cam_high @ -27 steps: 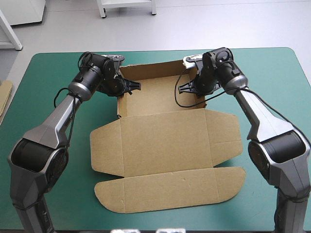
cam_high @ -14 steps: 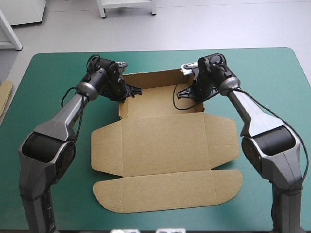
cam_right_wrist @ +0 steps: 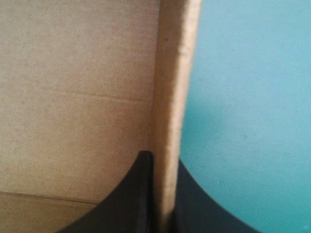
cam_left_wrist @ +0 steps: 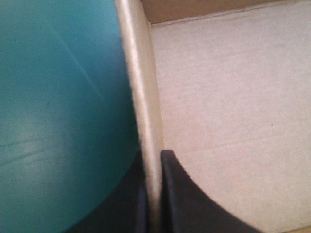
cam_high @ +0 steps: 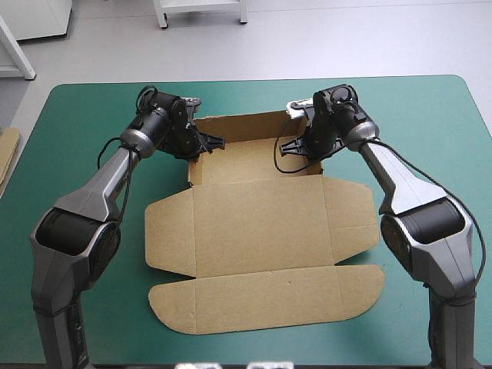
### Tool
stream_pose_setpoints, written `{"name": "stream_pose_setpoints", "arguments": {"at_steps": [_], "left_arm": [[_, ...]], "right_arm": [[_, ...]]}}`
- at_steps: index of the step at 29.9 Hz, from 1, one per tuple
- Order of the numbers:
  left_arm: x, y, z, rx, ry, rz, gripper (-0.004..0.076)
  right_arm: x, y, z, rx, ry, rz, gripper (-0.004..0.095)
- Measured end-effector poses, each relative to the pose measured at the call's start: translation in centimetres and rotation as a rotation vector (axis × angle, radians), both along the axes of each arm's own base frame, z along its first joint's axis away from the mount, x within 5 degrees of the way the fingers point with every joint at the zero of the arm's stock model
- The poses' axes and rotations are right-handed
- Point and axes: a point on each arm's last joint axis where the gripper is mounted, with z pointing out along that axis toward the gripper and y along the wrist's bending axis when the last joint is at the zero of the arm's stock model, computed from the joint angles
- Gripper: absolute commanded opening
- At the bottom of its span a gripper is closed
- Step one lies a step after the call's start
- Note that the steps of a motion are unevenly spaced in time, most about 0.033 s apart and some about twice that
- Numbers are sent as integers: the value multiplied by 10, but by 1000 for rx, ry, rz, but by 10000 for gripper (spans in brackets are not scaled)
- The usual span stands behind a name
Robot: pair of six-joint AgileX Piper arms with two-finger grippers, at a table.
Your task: Fold the box
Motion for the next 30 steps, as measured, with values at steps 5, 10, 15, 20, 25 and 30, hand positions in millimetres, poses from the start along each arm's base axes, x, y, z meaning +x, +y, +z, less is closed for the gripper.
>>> {"name": "stream_pose_setpoints", "arguments": {"at_steps": [5,10,15,20,25,30], "left_arm": [[0,0,0,0,0,0,5],[0,0,0,3,-2,-9,157],[4,-2,-7,-4,-2,-20,458],[5,-4,-8,-19,-13,-22,577],[7,-5,-8,-28,-30,-22,577],[6,-5,2,-43,-68,-23,578]], "right_arm": [[0,0,0,0,-2,0,28],[1,0,0,-5,-6,7,272],[6,4,-13,0,-3,23,618],[5,8,-13,15,-3,32,631],[5,8,-11,19,-7,33,631],[8,9,5,30,-49,35,631]]}}
